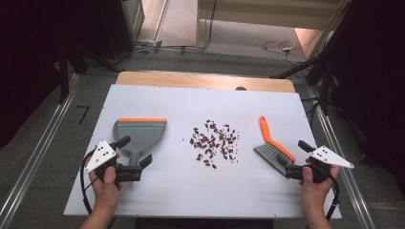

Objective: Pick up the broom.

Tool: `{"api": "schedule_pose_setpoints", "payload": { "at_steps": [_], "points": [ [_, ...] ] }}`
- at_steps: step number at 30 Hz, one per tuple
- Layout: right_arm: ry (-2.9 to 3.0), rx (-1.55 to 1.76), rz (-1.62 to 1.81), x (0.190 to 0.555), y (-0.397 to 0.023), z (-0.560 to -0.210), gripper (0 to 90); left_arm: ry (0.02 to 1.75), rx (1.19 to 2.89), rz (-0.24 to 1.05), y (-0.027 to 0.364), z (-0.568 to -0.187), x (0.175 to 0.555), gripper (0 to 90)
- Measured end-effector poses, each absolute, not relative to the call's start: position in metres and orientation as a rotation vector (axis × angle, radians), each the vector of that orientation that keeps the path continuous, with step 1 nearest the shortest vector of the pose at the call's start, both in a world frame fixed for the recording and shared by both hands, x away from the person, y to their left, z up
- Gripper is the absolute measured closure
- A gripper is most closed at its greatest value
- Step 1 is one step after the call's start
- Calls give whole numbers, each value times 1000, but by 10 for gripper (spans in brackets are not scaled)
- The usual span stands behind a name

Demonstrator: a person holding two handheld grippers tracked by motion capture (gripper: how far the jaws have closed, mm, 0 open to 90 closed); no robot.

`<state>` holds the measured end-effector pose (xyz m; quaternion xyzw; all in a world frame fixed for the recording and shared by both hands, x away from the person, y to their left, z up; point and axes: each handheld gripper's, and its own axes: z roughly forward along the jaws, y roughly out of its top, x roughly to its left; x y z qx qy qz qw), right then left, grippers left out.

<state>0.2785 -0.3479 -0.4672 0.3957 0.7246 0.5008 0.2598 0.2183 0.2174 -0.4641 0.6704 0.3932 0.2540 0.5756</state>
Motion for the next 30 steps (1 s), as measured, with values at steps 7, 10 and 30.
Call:
{"api": "schedule_pose_setpoints", "payload": {
  "at_steps": [7,10,30],
  "points": [
    [1971,1069,1371,279,-344,-461,0,917,1578,597,214,-464,219,0],
    [1982,1068,1367,280,-340,-456,0,910,1595,603,213,-463,222,0],
    [2059,1144,1245,329,-332,-420,0,913,1608,587,210,-463,226,0]
  ]
}}
